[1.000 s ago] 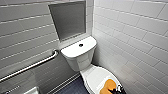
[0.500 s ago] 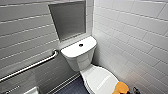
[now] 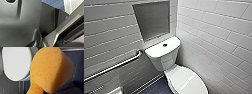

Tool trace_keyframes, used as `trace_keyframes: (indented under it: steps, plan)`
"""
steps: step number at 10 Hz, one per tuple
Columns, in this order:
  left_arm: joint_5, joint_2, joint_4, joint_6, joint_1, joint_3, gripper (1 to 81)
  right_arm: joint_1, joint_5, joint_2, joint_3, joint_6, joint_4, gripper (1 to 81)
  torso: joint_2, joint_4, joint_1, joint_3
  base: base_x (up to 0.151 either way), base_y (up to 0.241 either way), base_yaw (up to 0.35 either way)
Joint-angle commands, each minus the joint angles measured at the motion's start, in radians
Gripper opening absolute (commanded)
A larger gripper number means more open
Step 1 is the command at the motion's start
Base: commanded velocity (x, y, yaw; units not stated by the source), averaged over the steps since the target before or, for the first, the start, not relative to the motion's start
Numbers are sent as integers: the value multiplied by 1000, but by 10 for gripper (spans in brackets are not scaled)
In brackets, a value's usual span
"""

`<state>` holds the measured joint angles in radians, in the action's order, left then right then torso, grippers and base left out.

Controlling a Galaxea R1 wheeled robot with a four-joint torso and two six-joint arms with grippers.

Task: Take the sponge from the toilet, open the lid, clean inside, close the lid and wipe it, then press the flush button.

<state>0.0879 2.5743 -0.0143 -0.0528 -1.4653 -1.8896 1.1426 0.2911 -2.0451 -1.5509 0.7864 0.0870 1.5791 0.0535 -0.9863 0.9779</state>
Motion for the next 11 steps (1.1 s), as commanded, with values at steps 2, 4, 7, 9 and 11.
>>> trace_keyframes:
  steps: [2, 4, 7, 9, 11]
  plan:
    - [-131, -198, 46, 1, 203, 266, 811, 236, 120, -6, -66, -4, 97, 10, 0, 0, 0, 0, 0, 0, 0]
    - [-220, -215, 137, 2, 332, 265, 811, 305, 122, -48, -104, -4, 135, 10, 0, 0, 0, 0, 0, 0, 0]
    - [-280, -192, 301, 1, 487, 222, 811, 380, 122, -128, -155, -4, 189, 10, 0, 0, 0, 0, 0, 0, 0]
    - [-306, -184, 355, 1, 562, 198, 811, 412, 122, -152, -158, -6, 212, 10, 0, 0, 0, 0, 0, 0, 0]
    - [-307, -167, 376, 1, 593, 176, 811, 432, 122, -181, -178, -6, 220, 10, 0, 0, 0, 0, 0, 0, 0]
